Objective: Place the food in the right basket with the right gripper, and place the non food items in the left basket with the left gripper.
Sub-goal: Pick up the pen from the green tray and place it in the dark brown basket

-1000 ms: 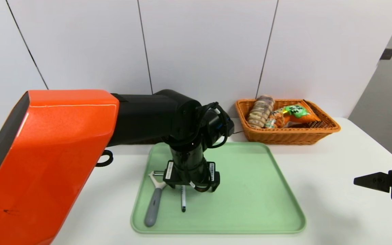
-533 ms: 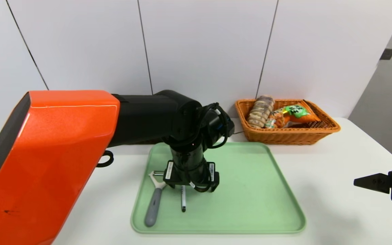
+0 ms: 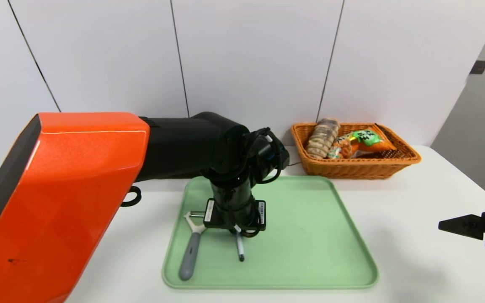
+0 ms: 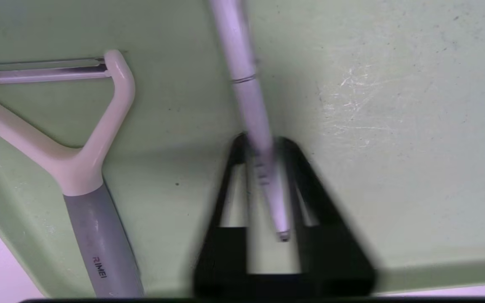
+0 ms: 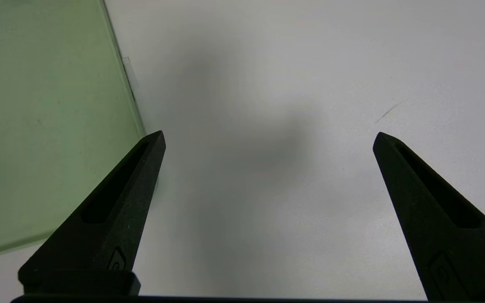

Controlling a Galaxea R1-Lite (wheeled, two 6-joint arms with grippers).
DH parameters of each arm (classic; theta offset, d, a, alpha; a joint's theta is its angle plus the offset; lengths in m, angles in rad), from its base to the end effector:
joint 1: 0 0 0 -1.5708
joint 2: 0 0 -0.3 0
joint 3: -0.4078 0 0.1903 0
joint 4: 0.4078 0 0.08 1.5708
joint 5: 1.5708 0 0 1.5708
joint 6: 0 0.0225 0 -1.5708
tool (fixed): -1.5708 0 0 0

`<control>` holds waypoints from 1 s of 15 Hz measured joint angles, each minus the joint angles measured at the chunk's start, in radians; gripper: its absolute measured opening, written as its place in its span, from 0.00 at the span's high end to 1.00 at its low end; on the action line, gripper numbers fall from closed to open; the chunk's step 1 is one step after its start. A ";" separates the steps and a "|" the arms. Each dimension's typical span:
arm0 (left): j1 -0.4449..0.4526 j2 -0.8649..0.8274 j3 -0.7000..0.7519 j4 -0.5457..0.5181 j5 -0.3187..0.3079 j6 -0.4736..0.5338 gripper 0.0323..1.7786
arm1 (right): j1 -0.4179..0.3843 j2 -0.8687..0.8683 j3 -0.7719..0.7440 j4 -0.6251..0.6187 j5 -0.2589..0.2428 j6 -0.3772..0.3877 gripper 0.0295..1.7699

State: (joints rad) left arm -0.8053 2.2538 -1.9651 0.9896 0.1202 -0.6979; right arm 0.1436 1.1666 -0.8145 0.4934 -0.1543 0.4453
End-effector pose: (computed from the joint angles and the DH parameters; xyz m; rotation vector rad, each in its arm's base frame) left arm 0.2845 -0.2922 0.1573 -0.0177 1.2730 -0.1519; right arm 0.1389 0.0166 0.2099 0.2935 0.8159 -0.1951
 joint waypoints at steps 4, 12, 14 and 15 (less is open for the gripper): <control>-0.001 -0.006 0.001 0.001 -0.001 -0.002 0.99 | 0.000 -0.005 0.004 0.001 0.000 0.000 0.03; -0.049 -0.182 0.000 -0.048 -0.005 0.022 0.99 | 0.000 -0.007 0.025 0.000 0.000 0.000 0.03; -0.057 -0.259 0.000 -0.115 -0.002 0.058 0.99 | -0.003 -0.008 0.031 0.001 0.000 0.000 0.03; -0.049 -0.294 0.000 -0.155 0.006 0.079 0.99 | -0.006 -0.008 0.032 0.000 0.000 0.000 0.03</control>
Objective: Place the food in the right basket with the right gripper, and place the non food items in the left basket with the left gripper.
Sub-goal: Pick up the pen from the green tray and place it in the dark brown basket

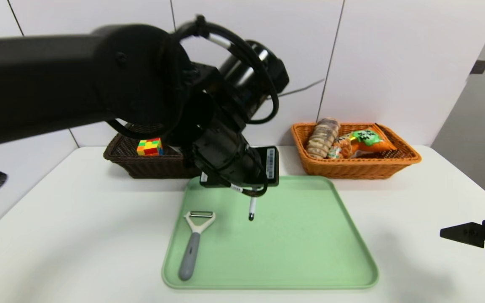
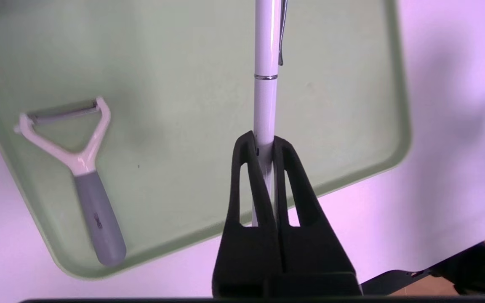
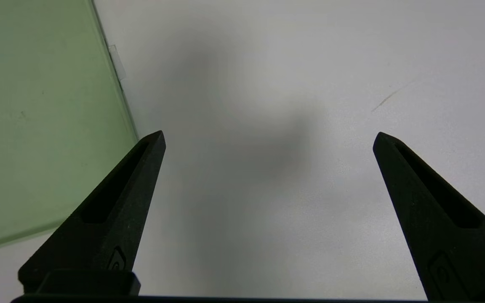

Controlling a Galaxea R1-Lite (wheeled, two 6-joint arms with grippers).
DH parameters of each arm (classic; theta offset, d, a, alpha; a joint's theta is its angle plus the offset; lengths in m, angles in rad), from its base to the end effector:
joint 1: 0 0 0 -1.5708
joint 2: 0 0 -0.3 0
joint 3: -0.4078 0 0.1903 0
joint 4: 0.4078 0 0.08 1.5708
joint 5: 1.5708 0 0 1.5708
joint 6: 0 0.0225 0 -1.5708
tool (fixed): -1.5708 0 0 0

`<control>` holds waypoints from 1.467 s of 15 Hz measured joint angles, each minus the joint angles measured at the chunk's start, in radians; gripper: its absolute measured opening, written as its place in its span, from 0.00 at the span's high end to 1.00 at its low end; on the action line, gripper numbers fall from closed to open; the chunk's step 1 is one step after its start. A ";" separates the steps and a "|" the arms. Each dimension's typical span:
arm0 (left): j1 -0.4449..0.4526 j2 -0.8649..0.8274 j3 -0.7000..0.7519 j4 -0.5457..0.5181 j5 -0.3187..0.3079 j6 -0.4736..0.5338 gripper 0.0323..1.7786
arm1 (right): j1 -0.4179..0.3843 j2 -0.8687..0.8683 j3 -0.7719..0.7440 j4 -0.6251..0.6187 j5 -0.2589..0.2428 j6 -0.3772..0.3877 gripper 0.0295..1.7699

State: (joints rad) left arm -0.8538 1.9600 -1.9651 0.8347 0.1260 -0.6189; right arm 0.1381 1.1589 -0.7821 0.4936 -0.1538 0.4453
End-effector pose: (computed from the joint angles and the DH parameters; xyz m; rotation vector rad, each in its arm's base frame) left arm 0.2369 -0.2674 0.2784 -0.1668 0.9151 -0.4221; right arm 0.1352 0.0153 0.2026 0.2908 0.8392 -0.2051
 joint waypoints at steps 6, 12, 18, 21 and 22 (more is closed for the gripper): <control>0.180 -0.076 0.000 -0.219 0.128 0.013 0.99 | -0.002 0.019 0.001 -0.001 0.000 -0.013 0.03; 0.400 0.035 0.001 -0.294 0.090 0.024 0.99 | -0.047 0.057 -0.019 -0.001 -0.003 -0.034 0.03; 0.510 0.195 0.000 -0.436 0.060 0.082 0.99 | -0.067 0.079 -0.051 0.007 -0.022 -0.038 0.03; 0.537 0.253 -0.001 -0.472 0.039 0.090 0.99 | -0.068 0.086 -0.049 0.007 -0.022 -0.037 0.03; 0.543 0.269 -0.001 -0.480 0.039 0.090 0.99 | -0.068 0.089 -0.050 0.006 -0.022 -0.037 0.03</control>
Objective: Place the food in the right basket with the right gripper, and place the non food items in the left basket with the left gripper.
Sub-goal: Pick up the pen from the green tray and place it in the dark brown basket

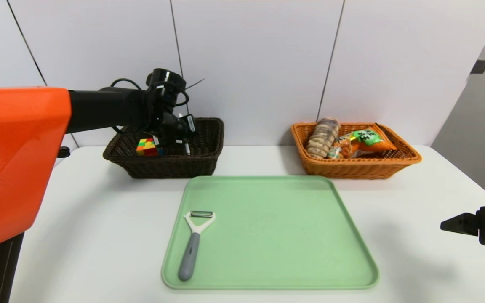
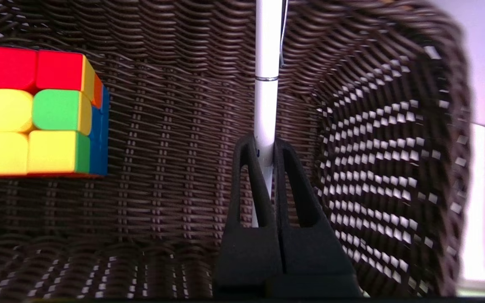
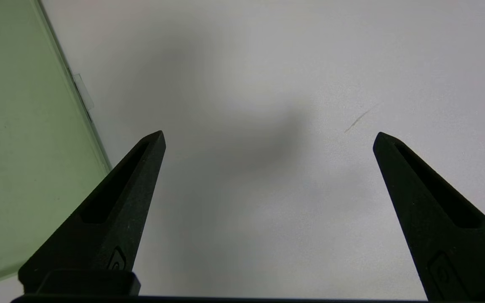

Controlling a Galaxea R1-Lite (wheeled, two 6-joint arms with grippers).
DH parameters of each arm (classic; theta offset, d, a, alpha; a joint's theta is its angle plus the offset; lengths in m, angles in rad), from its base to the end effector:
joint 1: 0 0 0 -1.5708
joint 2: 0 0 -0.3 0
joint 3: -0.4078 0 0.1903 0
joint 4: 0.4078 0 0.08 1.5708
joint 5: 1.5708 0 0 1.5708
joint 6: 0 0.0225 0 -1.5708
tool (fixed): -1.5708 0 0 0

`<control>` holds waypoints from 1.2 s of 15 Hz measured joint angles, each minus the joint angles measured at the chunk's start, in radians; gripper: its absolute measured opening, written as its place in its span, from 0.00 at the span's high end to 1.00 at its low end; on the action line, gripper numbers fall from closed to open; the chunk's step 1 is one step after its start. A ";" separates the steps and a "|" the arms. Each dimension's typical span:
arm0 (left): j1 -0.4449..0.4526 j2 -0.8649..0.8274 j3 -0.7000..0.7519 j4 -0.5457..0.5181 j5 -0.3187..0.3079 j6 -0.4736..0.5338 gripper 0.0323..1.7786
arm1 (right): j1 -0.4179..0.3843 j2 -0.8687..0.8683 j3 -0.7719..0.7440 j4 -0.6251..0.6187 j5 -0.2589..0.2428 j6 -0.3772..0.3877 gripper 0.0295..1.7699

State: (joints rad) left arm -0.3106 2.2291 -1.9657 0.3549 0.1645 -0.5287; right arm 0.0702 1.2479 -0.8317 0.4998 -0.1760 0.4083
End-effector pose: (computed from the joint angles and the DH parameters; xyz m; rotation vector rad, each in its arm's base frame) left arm 0.4345 -0.1356 0.2055 -0.3661 0.6205 0.0208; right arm 0.1572 0.0071 0.2019 0.2669 0.8730 -0.2814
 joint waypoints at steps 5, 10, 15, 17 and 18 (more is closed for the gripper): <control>0.013 0.041 0.000 -0.018 -0.001 0.000 0.99 | 0.000 0.021 -0.006 -0.004 0.000 0.000 0.03; 0.013 0.048 -0.005 -0.020 0.000 0.010 0.99 | 0.001 0.036 -0.010 -0.006 0.000 0.000 0.03; 0.015 0.050 -0.005 -0.064 0.019 0.021 0.53 | 0.001 0.039 -0.013 -0.005 0.002 0.001 0.03; 0.015 0.047 -0.005 -0.075 0.083 0.041 0.42 | 0.001 0.039 -0.011 -0.004 0.002 0.002 0.03; 0.015 0.043 -0.005 -0.079 0.121 0.064 0.37 | 0.001 0.039 -0.008 -0.004 0.002 0.002 0.03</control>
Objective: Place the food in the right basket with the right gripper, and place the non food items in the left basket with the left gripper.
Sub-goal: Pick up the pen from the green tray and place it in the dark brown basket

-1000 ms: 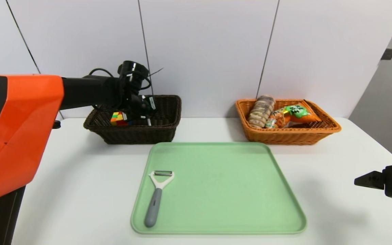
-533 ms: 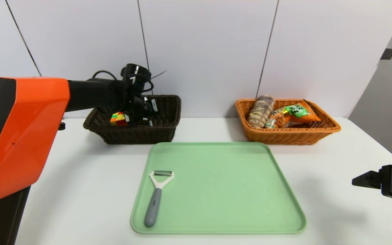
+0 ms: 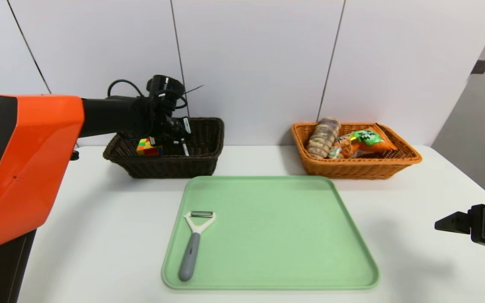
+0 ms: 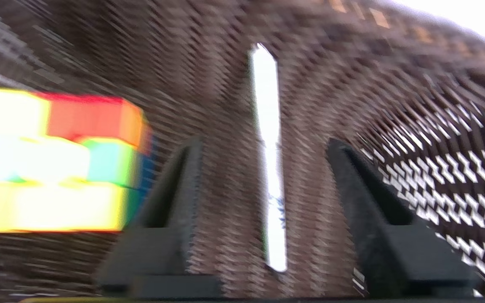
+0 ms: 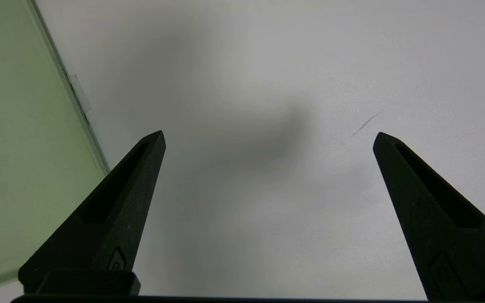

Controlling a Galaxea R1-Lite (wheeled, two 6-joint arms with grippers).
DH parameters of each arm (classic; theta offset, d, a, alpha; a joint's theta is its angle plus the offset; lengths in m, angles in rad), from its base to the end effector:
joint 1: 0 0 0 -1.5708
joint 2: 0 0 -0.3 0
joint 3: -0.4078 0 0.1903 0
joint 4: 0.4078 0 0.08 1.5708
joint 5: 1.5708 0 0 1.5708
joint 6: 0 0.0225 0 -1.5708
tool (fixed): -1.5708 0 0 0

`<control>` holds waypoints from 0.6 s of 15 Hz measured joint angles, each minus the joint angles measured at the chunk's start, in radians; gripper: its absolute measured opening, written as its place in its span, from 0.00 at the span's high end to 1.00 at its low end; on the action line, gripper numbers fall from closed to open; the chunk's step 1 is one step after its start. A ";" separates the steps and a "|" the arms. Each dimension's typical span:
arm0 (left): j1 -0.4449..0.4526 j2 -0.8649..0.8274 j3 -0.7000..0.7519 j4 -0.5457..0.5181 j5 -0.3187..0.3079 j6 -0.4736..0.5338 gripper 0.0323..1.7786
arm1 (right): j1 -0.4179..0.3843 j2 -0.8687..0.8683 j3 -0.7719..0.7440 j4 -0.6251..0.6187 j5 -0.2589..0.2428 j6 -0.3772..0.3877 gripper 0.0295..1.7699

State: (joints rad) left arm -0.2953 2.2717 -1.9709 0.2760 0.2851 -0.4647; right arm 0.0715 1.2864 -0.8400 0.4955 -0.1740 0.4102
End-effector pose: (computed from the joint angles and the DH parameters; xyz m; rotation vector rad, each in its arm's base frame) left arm 0.4494 -0.1301 0.1942 -0.2878 0.5414 0.1179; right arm 0.1659 0.0080 0.1980 0.2641 0.8986 -0.2840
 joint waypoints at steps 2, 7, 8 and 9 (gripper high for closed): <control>0.000 -0.016 0.001 0.021 0.016 0.019 0.30 | 0.000 -0.001 0.004 0.000 0.003 0.000 0.03; 0.005 -0.149 0.003 0.188 -0.076 0.044 0.18 | 0.001 -0.001 0.007 0.000 0.003 0.002 0.03; -0.002 -0.185 0.003 0.251 -0.103 0.052 0.16 | 0.001 -0.002 0.007 0.000 0.002 0.002 0.03; -0.011 -0.222 0.003 0.331 -0.119 0.062 0.15 | 0.001 -0.003 0.006 0.001 0.002 0.001 0.03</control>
State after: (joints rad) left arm -0.3064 2.0494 -1.9681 0.6074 0.1664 -0.4030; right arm 0.0721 1.2834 -0.8336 0.4968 -0.1717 0.4117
